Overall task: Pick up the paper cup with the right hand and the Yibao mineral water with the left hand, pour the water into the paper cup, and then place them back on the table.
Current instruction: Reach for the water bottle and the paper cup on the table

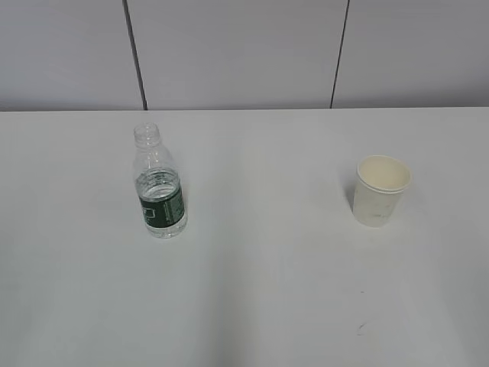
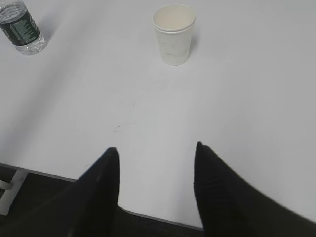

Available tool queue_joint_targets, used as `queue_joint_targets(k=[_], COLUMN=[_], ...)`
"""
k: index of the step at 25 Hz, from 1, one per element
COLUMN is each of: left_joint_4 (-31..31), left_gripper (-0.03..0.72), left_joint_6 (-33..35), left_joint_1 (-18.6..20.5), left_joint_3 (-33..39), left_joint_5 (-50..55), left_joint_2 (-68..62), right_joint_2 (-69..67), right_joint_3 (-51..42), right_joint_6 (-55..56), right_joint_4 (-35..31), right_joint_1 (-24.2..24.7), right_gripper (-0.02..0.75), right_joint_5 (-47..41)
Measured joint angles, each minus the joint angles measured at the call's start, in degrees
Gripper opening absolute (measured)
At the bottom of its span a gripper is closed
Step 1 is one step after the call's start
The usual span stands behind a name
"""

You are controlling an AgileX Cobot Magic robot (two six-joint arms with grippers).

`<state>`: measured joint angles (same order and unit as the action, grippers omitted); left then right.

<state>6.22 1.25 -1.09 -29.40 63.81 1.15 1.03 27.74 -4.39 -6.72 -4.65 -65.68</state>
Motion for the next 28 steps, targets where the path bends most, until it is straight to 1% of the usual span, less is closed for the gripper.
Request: queue_joint_targets(k=[11, 13, 20, 25, 28], left_joint_4=[0.0, 0.1, 1.5, 1.8, 3.3], left_gripper=[0.238, 0.238, 0.238, 0.238, 0.238], left_joint_6=[0.0, 0.0, 0.4, 3.8, 8.0], left_joint_1=[0.0, 0.0, 0.0, 0.0, 0.0], left_joint_3=[0.0, 0.0, -0.5, -2.1, -2.2], left_joint_5=[0.0, 0.0, -1.5, -13.6, -20.1], left_joint_2=[0.0, 0.0, 0.0, -0.5, -5.1], right_joint_2=[0.0, 0.0, -1.0, -9.5, -15.6], right_joint_3=[0.0, 0.5, 1.4, 1.4, 1.4], right_joint_6=[0.0, 0.0, 1.3, 1.4, 1.5], right_joint_4=[0.0, 0.0, 0.3, 2.4, 3.5], right_joint_1=[0.0, 0.0, 0.0, 0.0, 0.0], right_gripper=[0.398, 0.398, 0.398, 0.398, 0.398], right_joint_5=[0.0, 1.2, 15.3, 21.9, 28.2])
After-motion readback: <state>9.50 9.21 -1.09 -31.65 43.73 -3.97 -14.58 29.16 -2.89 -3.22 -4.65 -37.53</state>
